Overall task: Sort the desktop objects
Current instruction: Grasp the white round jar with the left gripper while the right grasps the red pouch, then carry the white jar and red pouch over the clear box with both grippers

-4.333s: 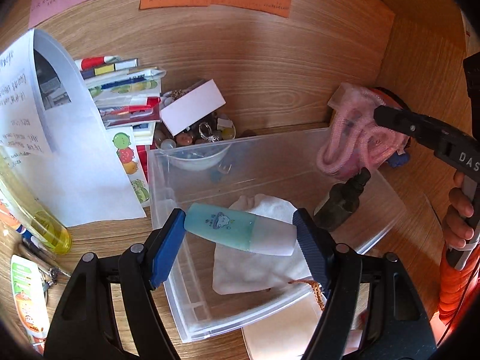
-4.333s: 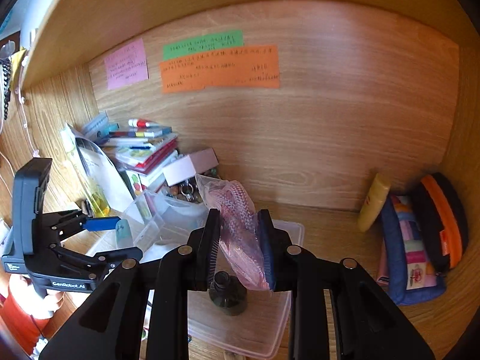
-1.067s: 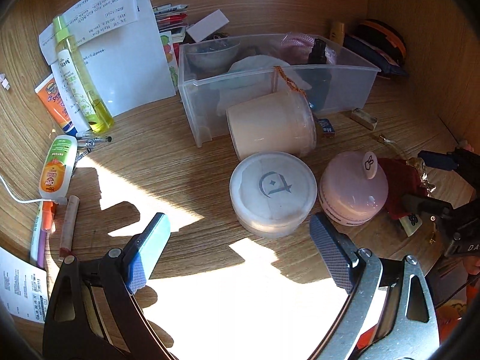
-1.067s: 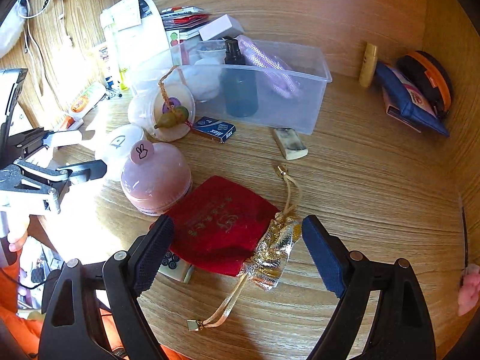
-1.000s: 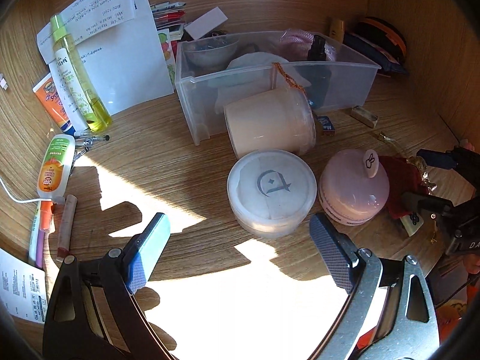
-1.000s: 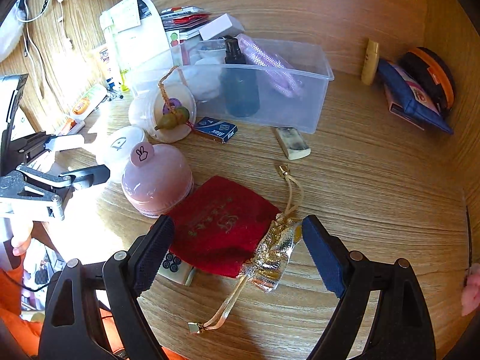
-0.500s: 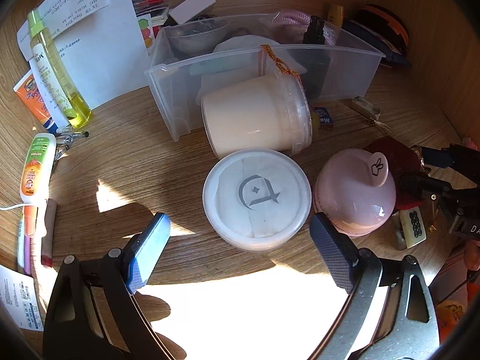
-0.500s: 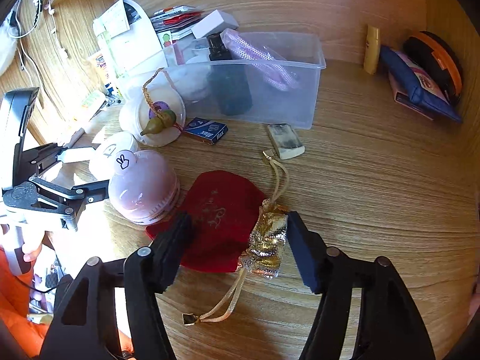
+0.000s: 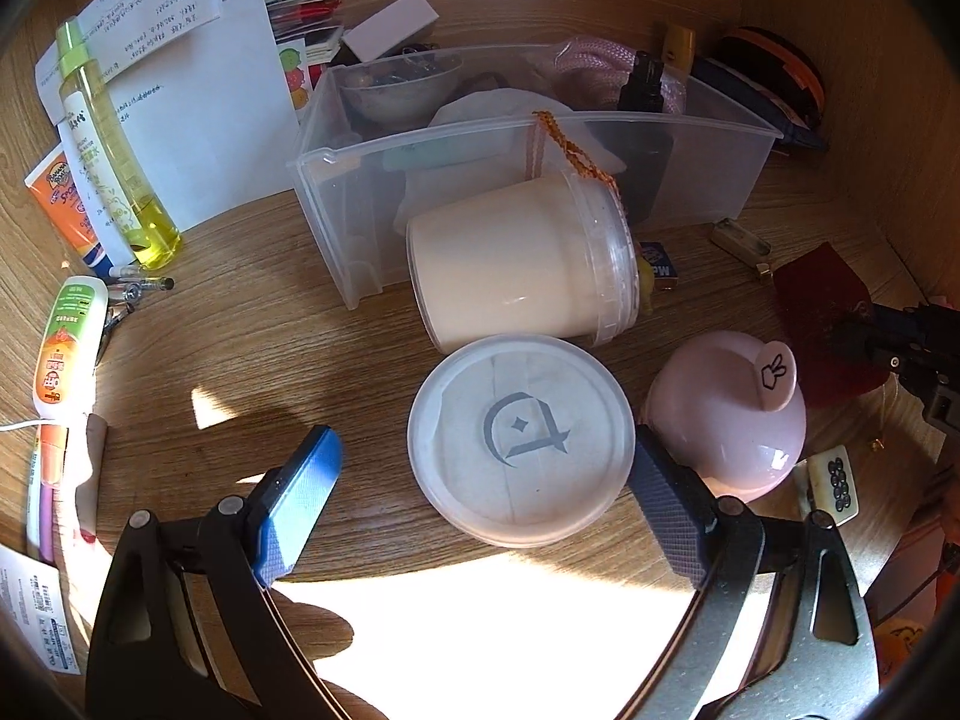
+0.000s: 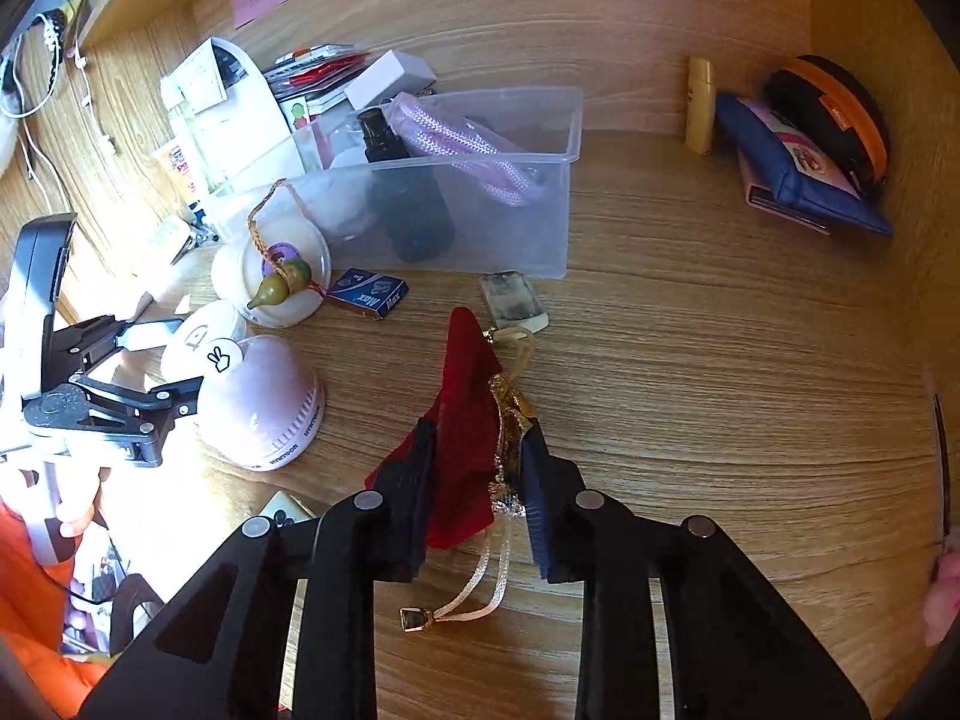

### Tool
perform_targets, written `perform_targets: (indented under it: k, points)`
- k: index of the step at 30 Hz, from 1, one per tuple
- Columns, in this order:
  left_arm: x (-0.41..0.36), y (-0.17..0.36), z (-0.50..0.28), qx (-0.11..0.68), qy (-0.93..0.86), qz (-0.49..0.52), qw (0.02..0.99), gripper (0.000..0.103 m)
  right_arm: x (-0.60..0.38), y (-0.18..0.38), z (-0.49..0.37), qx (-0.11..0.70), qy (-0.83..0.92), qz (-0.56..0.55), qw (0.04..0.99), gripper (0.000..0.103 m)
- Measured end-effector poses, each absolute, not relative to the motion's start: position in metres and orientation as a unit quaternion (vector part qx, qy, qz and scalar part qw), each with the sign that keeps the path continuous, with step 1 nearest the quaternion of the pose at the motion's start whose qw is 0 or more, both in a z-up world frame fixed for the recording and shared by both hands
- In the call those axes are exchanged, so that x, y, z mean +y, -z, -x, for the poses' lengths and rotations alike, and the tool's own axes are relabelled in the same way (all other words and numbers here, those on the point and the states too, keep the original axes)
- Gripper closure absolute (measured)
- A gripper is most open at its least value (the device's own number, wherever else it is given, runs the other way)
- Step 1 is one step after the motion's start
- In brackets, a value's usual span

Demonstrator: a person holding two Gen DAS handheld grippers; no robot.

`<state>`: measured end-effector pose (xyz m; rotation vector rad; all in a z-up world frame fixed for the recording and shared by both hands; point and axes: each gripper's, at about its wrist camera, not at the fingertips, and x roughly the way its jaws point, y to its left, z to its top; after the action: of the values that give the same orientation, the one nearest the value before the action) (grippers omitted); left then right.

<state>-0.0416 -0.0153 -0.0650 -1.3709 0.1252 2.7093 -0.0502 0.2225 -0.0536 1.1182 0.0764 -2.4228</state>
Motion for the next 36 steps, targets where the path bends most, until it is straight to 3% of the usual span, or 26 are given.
perform_targets:
  k: [7,10,14,22,36]
  points:
    - [-0.01,0.062,0.049,0.03,-0.887,0.456,0.062,0.01,0.221,0.045,0.053,0.024,0.886,-0.396,0.239,0.081]
    - [-0.005,0.067,0.053,0.037,-0.88,0.468,0.066,0.026,0.221,0.037,0.053,0.02,0.89,-0.387,0.239,0.082]
    - [-0.005,0.066,0.055,0.029,-0.881,0.468,0.063,0.038,0.226,0.022,0.055,0.015,0.9,-0.368,0.233,0.082]
    - [-0.009,0.061,0.045,0.014,-0.887,0.455,0.069,0.038,0.231,-0.002,0.065,0.009,0.914,-0.34,0.224,0.082]
    - [-0.022,-0.006,0.04,0.015,-0.922,0.382,0.062,0.038,0.211,-0.038,0.094,0.033,0.923,-0.302,0.235,0.082]
